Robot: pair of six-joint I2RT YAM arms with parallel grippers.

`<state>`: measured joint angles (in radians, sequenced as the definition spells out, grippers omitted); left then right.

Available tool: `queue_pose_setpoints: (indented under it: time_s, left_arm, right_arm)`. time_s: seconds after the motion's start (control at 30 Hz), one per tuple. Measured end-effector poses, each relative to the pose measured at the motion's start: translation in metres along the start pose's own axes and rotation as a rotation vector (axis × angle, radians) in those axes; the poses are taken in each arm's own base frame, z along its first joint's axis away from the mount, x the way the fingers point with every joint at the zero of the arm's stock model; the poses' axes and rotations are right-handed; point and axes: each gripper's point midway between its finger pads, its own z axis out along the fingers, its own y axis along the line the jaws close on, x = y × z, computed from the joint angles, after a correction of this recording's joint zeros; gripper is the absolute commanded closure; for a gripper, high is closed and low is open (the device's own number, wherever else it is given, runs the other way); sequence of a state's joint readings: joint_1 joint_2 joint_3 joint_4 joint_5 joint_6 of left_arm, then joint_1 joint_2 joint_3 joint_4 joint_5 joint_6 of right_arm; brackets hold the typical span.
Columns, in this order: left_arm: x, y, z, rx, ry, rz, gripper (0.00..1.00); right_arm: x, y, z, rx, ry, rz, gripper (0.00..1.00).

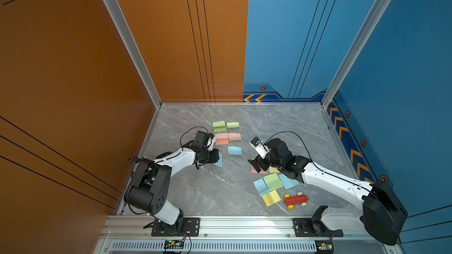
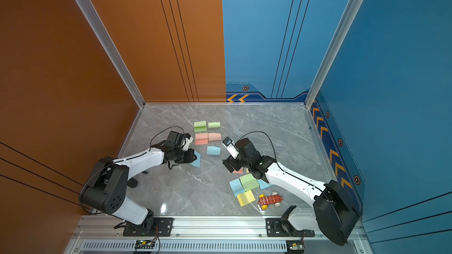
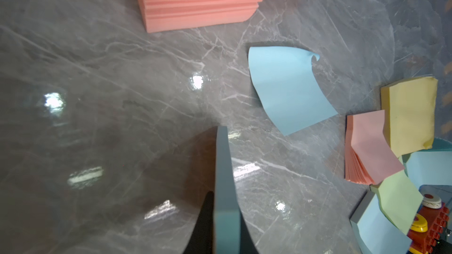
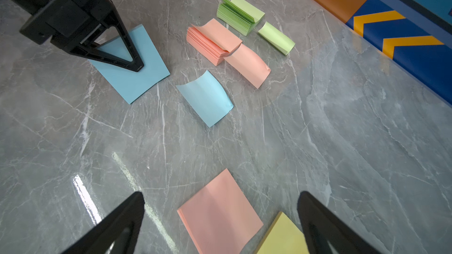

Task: Tear off pages from different memo pads
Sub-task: Place the memo pad at the center of the board.

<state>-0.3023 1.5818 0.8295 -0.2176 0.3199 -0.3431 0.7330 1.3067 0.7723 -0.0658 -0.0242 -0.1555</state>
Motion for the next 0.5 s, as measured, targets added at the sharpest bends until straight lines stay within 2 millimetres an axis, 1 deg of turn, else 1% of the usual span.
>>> queue_pose_setpoints:
  time_s: [0.2,0.4,0.5]
  left_arm:
    - [-0.025,0.005,0.012,0.014,-0.015,-0.022,1.00]
    - [-0.038,0.004,0.023,0.023,-0.018,-0.020,0.99]
    - [-0.042,0.004,0.027,0.024,-0.019,-0.019,0.81]
  right_arm:
    - [-0.003,-0.003,0.000,0.017,-0.015,0.021,0.00]
    - [0.001,-0.018,-0.001,0.105,-0.003,0.062,0.00]
    - [0.000,-0.028,-0.007,0.165,-0.010,0.092,0.00]
